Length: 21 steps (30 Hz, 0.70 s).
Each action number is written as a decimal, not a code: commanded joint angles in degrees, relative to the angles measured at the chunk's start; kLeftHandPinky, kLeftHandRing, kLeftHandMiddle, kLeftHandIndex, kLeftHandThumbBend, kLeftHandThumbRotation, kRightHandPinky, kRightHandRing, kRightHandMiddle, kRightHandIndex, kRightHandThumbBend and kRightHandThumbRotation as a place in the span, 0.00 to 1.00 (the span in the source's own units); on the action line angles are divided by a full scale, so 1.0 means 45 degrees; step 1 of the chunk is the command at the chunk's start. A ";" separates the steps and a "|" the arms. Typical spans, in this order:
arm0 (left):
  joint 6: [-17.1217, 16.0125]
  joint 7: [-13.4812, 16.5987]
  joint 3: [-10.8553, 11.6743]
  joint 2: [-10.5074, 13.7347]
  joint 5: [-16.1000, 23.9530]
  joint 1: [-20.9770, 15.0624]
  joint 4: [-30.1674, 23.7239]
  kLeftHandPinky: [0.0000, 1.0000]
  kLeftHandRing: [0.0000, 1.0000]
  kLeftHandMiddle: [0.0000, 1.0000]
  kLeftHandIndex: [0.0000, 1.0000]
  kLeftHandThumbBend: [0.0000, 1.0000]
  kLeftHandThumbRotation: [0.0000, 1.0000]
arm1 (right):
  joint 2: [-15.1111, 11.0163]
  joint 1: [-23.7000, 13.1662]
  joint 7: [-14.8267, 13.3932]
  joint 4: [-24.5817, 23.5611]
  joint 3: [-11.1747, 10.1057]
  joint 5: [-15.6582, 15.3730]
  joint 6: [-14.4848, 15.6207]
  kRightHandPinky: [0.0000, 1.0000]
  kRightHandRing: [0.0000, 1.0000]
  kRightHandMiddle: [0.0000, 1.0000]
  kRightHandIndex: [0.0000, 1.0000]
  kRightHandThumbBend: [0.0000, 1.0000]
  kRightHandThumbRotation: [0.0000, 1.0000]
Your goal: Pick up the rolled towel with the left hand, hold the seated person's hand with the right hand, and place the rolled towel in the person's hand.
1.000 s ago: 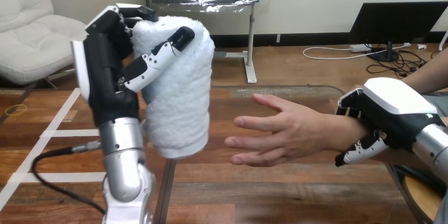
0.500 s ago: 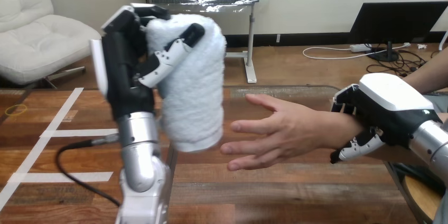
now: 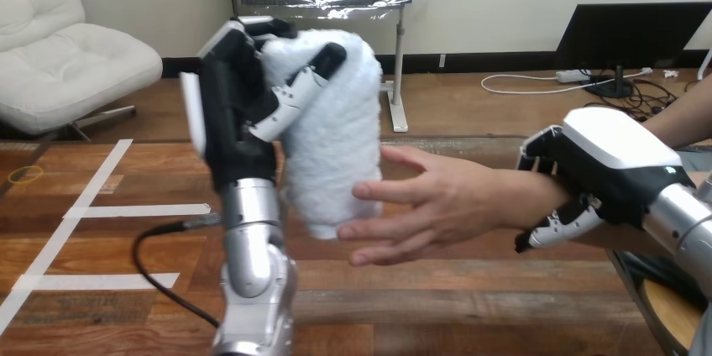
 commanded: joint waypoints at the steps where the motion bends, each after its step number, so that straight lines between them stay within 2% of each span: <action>1: -0.0857 -0.0427 0.0300 -0.0484 -0.0488 -0.2381 0.1318 0.29 0.35 0.41 0.44 0.62 0.00 | 0.0682 -0.1131 0.0029 -0.0077 -0.0083 0.0106 0.0512 0.30 0.37 0.43 0.46 0.83 0.15; 3: -0.0911 -0.0368 0.0274 -0.0500 -0.0405 -0.2514 0.1575 0.29 0.35 0.41 0.44 0.62 0.00 | 0.0742 -0.1170 0.0077 -0.0127 -0.0065 0.0066 0.0623 0.30 0.37 0.43 0.46 0.83 0.15; 7: -0.0871 -0.0899 0.0468 -0.0976 -0.1135 -0.2838 0.1964 0.29 0.35 0.42 0.44 0.63 0.00 | 0.0854 -0.1241 0.0164 -0.0253 -0.0022 -0.0050 0.0818 0.31 0.38 0.44 0.47 0.82 0.16; 12: -0.0891 -0.1248 0.0586 -0.1358 -0.1613 -0.3126 0.2359 0.28 0.34 0.41 0.44 0.64 0.00 | 0.0966 -0.1302 0.0247 -0.0367 -0.0024 -0.0080 0.0939 0.31 0.38 0.44 0.47 0.82 0.16; 18: -0.0933 -0.1022 0.0424 -0.1621 -0.1471 -0.3323 0.2822 0.28 0.34 0.40 0.44 0.65 0.00 | 0.1106 -0.1357 0.0227 -0.0433 -0.0054 -0.0049 0.0983 0.31 0.37 0.44 0.46 0.82 0.16; 21: -0.0839 -0.1174 0.0432 -0.1826 -0.1656 -0.3371 0.2980 0.28 0.34 0.40 0.44 0.65 0.00 | 0.1150 -0.1385 0.0302 -0.0520 -0.0060 -0.0082 0.1108 0.31 0.37 0.44 0.46 0.82 0.16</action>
